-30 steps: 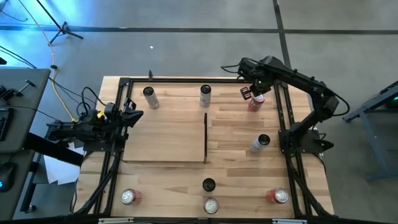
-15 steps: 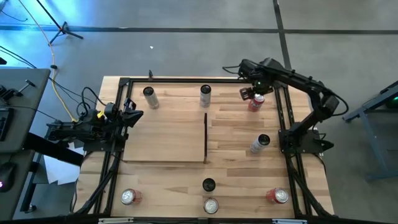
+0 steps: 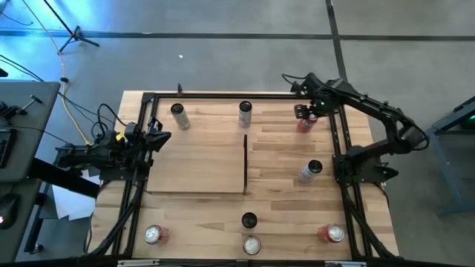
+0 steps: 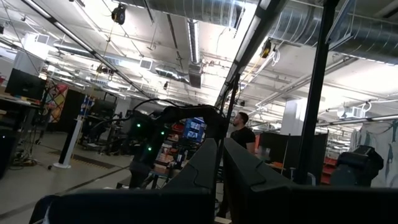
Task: Place canned beverage on shelf
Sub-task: Put the top red soda can on the shelf
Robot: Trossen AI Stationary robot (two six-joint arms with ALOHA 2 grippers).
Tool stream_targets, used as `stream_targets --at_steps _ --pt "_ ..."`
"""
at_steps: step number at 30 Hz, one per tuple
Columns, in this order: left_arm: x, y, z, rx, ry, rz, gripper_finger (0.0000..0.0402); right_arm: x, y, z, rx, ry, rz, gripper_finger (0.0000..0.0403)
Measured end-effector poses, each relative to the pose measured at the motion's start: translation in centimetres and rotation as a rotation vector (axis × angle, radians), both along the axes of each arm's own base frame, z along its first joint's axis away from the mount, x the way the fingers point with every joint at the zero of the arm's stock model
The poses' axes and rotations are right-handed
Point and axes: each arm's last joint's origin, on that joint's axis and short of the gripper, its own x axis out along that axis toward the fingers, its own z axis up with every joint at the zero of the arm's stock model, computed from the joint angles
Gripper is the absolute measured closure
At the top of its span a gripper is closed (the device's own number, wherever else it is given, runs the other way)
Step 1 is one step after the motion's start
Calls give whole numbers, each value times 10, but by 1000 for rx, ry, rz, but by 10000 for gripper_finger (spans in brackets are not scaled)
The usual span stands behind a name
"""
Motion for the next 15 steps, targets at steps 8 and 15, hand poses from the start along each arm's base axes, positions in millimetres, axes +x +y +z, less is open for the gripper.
stream_targets --at_steps 8,15 --pt "0 0 0 0 0 0 394 -6 13 9 -56 -38 2 161" --pt "0 0 0 0 0 0 394 -3 16 9 -60 -27 20 161"
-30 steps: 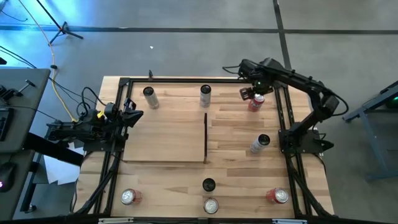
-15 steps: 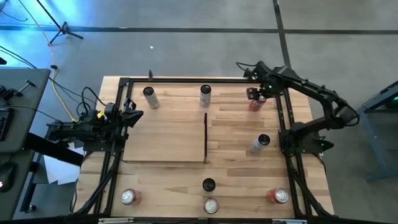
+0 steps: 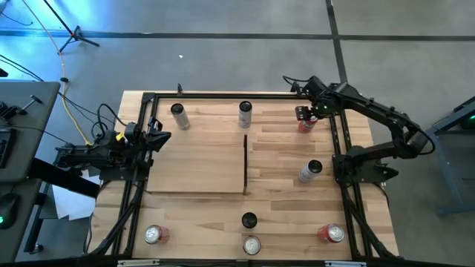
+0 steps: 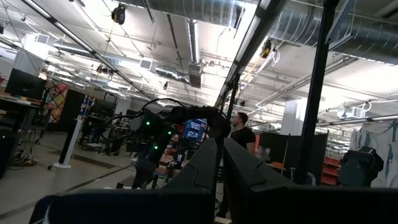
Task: Place canned beverage on shelf
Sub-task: Put the top red soda can on the shelf
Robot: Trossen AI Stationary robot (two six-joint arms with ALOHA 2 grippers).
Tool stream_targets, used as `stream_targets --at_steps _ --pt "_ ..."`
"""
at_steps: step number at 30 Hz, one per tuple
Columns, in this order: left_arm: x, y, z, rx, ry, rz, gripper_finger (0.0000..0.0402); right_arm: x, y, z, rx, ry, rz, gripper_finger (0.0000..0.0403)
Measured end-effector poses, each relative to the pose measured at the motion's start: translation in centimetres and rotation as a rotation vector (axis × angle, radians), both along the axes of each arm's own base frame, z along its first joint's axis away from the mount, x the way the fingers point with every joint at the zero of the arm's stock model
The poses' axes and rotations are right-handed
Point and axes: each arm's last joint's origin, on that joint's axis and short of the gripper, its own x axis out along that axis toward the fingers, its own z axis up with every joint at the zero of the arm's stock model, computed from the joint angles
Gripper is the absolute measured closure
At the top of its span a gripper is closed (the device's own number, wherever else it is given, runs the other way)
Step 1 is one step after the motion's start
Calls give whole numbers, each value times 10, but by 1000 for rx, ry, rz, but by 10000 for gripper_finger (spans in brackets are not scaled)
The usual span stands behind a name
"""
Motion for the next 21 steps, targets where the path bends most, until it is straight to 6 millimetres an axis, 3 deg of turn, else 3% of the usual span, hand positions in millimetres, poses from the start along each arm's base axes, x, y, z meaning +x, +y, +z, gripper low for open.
stream_targets --at_steps 11,21 --pt "0 0 0 0 0 0 394 -6 -3 0 8 16 -35 161" --pt "0 0 0 0 0 0 394 -4 -5 1 15 -16 64 159"
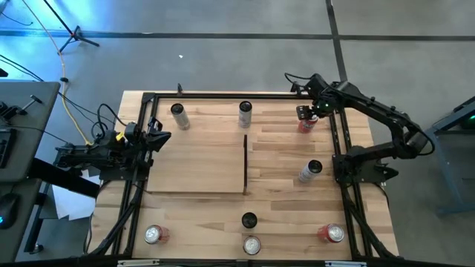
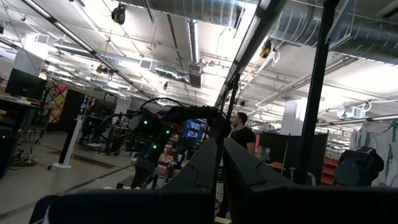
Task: Place canned beverage on shelf
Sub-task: Put the top red soda can on the shelf
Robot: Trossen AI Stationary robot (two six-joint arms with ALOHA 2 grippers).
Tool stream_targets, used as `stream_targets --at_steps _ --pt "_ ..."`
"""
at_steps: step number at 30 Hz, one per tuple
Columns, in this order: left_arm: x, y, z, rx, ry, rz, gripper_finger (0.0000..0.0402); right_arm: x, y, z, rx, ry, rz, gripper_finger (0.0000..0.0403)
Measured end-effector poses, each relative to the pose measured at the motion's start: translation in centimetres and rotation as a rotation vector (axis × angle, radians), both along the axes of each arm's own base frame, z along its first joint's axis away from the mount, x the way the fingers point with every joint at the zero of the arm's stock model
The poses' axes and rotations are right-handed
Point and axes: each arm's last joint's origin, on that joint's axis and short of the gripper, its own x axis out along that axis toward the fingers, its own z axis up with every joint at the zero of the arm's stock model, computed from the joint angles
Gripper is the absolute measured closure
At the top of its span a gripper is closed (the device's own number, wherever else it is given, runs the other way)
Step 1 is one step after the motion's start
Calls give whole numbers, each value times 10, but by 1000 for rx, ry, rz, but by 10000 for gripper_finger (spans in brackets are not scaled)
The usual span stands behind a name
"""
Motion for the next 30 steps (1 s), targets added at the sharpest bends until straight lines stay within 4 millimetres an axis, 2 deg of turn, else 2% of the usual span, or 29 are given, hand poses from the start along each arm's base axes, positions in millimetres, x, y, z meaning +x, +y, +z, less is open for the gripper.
stream_targets --at_steps 4,10,18,24,30 --pt "0 0 0 0 0 0 394 2 2 0 28 -36 9 144" --pt "0 0 0 0 0 0 394 3 2 0 -13 5 -19 117" --pt "0 0 0 0 0 0 394 3 2 -4 -7 58 -24 114" --pt "0 0 0 0 0 0 394 12 -8 -19 28 114 2 114" --pt "0 0 0 0 0 0 394 12 -17 -27 80 101 -11 114"
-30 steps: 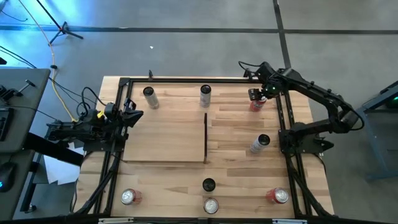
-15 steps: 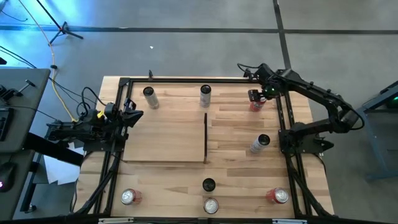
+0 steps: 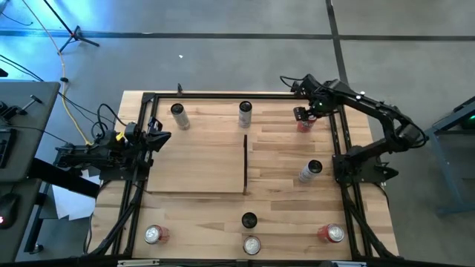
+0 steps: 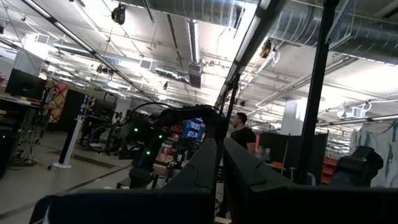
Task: Place canned beverage on shelf
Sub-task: Put the top red soda can on the shelf
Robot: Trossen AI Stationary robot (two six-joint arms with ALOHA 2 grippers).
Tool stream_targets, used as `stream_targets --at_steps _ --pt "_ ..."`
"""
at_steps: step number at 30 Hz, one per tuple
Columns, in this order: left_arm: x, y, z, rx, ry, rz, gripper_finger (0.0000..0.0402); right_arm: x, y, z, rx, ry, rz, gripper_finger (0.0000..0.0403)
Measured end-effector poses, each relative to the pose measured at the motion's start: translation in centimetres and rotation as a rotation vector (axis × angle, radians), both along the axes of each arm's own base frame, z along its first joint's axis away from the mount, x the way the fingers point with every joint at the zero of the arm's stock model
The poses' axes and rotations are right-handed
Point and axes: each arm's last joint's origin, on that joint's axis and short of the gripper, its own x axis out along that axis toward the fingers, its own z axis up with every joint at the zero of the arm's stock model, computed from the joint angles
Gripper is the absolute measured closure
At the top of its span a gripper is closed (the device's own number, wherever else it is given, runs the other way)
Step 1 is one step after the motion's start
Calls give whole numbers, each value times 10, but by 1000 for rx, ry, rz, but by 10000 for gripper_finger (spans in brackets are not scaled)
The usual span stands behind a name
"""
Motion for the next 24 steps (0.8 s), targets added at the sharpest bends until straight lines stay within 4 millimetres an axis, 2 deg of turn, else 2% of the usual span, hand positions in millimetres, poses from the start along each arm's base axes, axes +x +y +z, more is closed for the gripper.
stream_targets --at_steps 13,24 --pt "0 0 0 0 0 0 394 2 -3 0 -22 -39 49 129" --pt "0 0 0 0 1 0 394 12 7 0 -18 -32 90 159"
